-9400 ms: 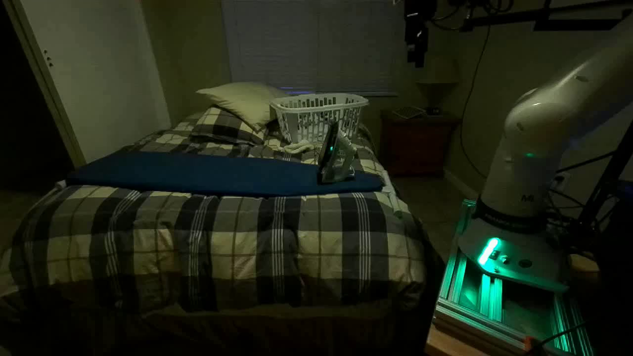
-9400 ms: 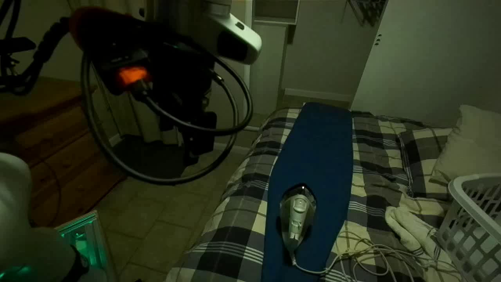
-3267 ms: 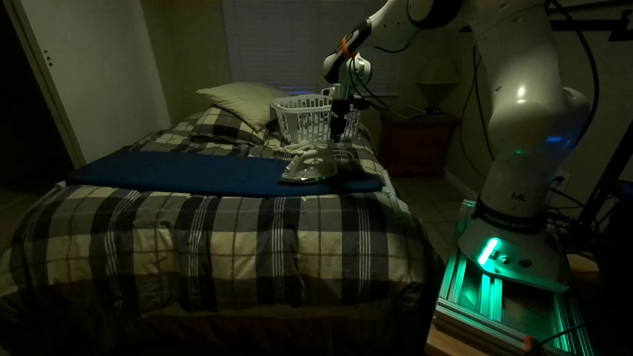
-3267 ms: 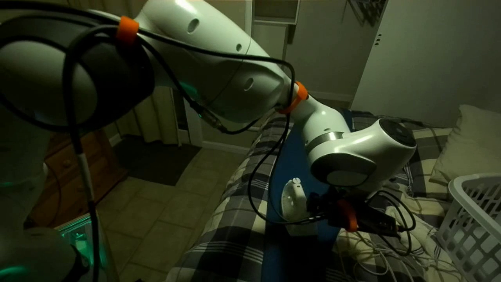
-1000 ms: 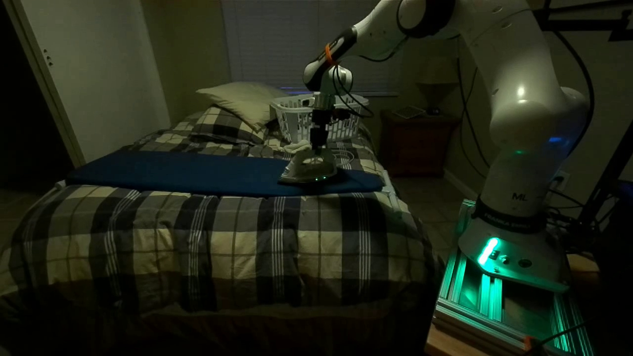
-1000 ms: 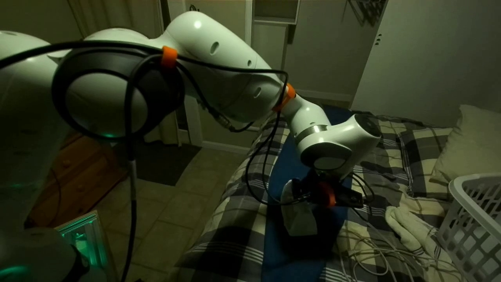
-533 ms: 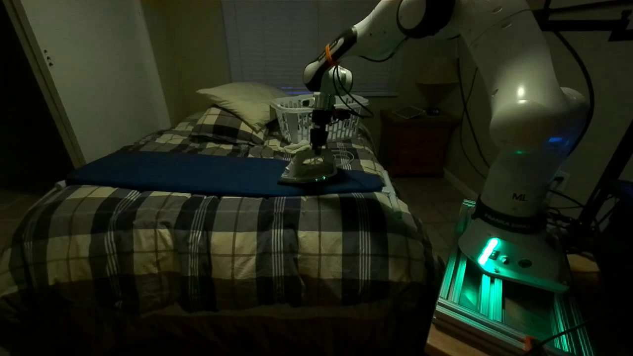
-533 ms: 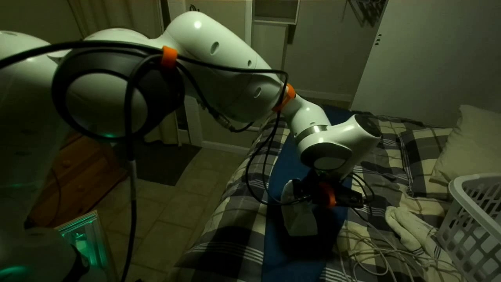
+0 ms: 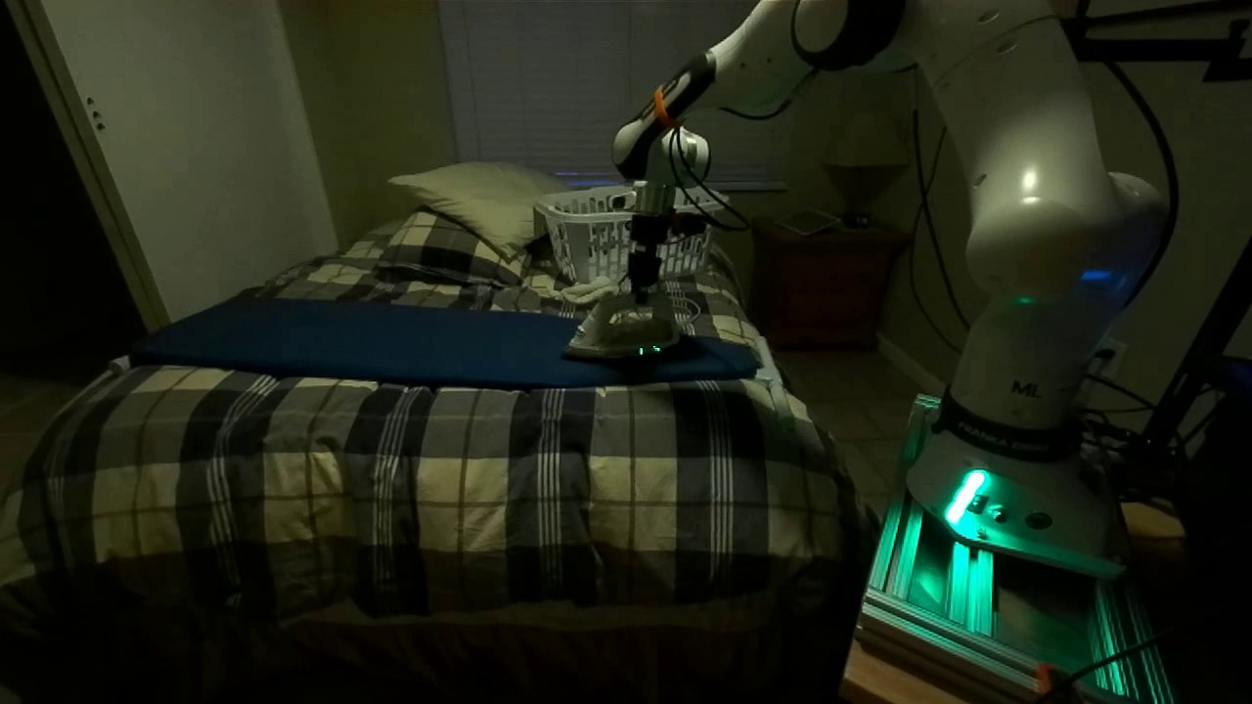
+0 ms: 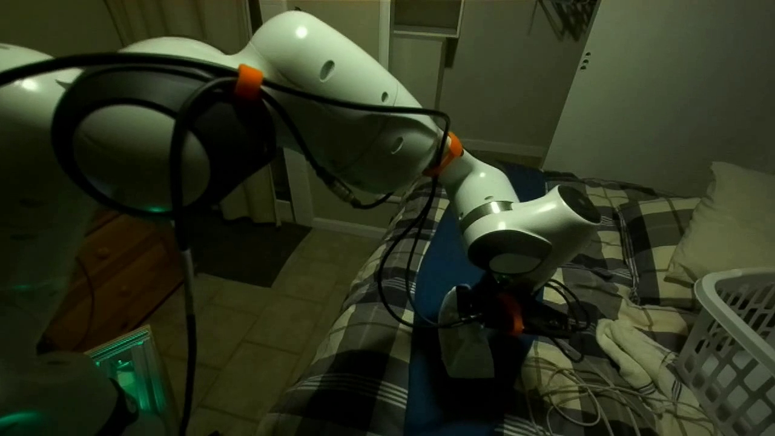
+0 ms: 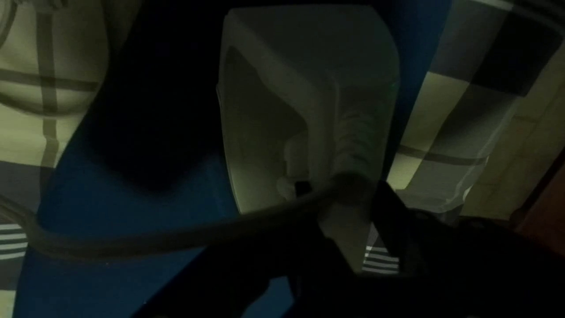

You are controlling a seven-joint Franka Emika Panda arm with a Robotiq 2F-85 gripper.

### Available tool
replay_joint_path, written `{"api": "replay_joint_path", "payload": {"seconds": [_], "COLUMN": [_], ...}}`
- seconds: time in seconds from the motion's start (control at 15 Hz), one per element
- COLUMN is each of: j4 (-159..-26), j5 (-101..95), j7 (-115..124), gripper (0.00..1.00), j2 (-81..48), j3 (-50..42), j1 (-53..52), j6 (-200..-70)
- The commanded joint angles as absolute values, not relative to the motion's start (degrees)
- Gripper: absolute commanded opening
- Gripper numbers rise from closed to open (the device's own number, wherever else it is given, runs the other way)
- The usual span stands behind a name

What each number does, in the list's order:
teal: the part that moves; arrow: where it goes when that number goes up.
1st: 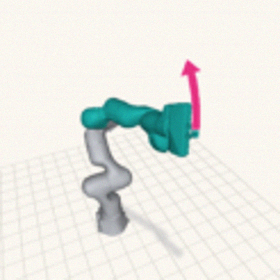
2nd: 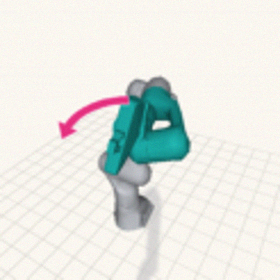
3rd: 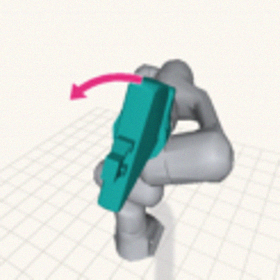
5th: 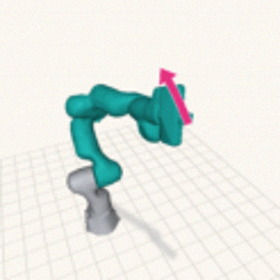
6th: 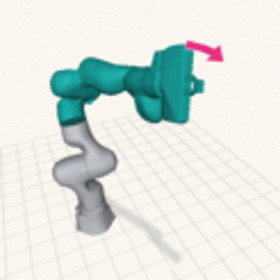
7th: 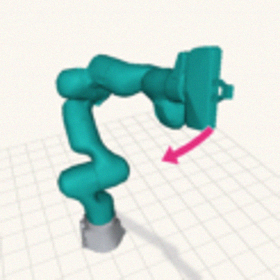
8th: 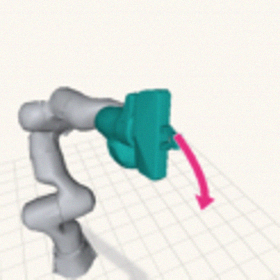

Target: Iron the blue cloth

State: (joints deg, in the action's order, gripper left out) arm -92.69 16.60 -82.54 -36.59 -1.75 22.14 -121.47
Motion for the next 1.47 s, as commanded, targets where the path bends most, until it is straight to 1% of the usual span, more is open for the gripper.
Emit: {"api": "replay_joint_path", "payload": {"seconds": [0.0, 0.4, 0.6, 1.4], "j4": [-99.33, -105.29, -105.27, -93.17], "j5": [16.72, 20.54, 24.21, 25.61], "j7": [-82.09, -82.85, -84.66, -85.75], "gripper": [0.14, 0.14, 0.14, 0.14], "j2": [-31.28, -28.32, -28.71, -37.02], "j3": [-3.67, -5.40, -4.78, -2.40], "j1": [24.70, 28.96, 30.47, 30.35], "j6": [-122.57, -123.74, -126.03, -123.54]}}
